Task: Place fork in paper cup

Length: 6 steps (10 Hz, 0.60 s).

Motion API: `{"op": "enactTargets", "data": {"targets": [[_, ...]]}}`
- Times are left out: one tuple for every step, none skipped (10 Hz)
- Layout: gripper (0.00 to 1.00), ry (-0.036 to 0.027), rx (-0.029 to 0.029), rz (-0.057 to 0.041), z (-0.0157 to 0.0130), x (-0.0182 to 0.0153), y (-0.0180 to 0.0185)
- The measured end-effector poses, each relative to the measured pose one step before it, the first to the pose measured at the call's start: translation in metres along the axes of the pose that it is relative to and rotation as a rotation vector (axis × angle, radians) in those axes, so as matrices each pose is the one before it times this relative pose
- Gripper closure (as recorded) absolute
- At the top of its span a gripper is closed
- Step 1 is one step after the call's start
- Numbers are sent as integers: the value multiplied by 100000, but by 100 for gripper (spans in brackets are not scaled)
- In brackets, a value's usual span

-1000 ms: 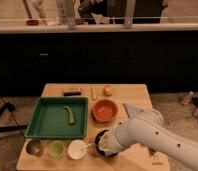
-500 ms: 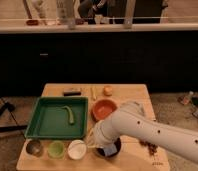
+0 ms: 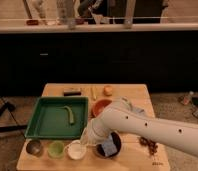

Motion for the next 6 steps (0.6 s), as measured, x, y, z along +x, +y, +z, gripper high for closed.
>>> {"op": "enactTargets", "data": {"targets": [[100, -144, -590, -208, 212, -82, -17], [100, -56, -78, -141, 29, -73, -8], [100, 25, 47, 78, -14, 42, -1], [100, 2, 9, 19, -3, 10, 1], [100, -6, -16, -12, 7, -6, -1], [100, -29, -10, -49, 11, -28, -5]]}}
